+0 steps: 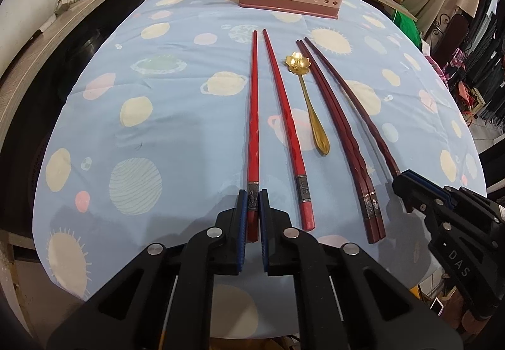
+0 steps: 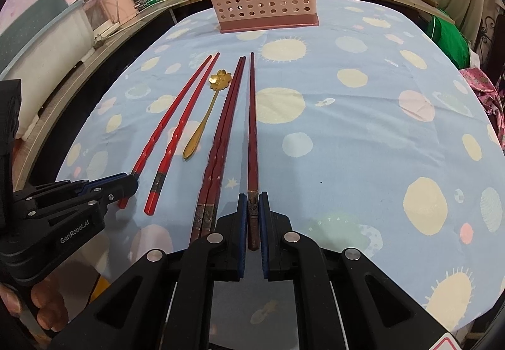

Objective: Organize utensils
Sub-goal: 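Lift the red chopstick with the left tool while the right tool carries its dark red chopstick to the holder, then lower the red chopstick into the pink holder and open the left tool while the right tool releases its own, then move both open tools back over the remaining chopsticks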

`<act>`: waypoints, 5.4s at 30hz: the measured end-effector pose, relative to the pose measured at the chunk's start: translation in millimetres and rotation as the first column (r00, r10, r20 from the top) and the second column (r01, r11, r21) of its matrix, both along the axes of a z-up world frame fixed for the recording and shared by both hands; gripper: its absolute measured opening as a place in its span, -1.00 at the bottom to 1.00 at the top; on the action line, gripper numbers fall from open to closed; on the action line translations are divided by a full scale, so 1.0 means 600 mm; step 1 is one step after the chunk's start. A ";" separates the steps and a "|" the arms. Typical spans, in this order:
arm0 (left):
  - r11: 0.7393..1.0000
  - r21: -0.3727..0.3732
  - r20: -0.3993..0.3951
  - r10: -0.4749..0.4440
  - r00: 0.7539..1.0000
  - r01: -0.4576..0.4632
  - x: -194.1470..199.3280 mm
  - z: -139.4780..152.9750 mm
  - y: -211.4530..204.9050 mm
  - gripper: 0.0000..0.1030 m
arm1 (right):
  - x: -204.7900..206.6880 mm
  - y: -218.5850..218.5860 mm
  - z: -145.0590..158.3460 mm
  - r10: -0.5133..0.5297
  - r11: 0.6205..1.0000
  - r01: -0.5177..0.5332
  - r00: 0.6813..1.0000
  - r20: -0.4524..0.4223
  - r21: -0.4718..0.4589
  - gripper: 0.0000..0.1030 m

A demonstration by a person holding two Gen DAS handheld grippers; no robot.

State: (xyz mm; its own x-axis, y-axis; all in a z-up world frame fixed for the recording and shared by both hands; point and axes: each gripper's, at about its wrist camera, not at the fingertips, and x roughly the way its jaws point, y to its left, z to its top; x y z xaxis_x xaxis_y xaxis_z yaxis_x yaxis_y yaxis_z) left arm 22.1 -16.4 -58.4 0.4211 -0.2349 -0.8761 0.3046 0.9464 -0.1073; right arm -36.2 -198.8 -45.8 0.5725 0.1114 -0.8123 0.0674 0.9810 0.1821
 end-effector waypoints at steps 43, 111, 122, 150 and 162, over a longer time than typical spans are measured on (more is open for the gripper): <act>0.975 -0.213 0.292 0.122 0.949 -0.059 0.145 0.297 0.013 -0.86 | 0.102 -0.131 0.278 -0.161 0.986 0.133 0.913 0.376 0.098 -0.87; 0.947 -0.302 0.459 0.243 0.854 -0.107 0.399 0.366 -0.047 -0.32 | 0.359 -0.196 0.354 -0.233 0.967 0.150 0.842 0.486 0.205 -0.56; 0.958 -0.265 0.398 0.216 0.892 -0.114 0.326 0.323 -0.024 -0.17 | 0.280 -0.162 0.308 -0.194 0.970 0.112 0.890 0.413 0.215 -0.47; 0.988 -0.105 0.180 0.128 0.975 -0.110 0.138 0.102 0.018 -0.17 | 0.082 -0.051 0.062 -0.041 0.994 0.031 0.995 0.091 0.107 -0.47; 0.996 -0.065 0.091 0.068 0.994 -0.062 0.077 0.042 0.008 -0.17 | 0.018 0.009 0.009 0.054 0.997 -0.054 0.999 0.011 0.056 -0.47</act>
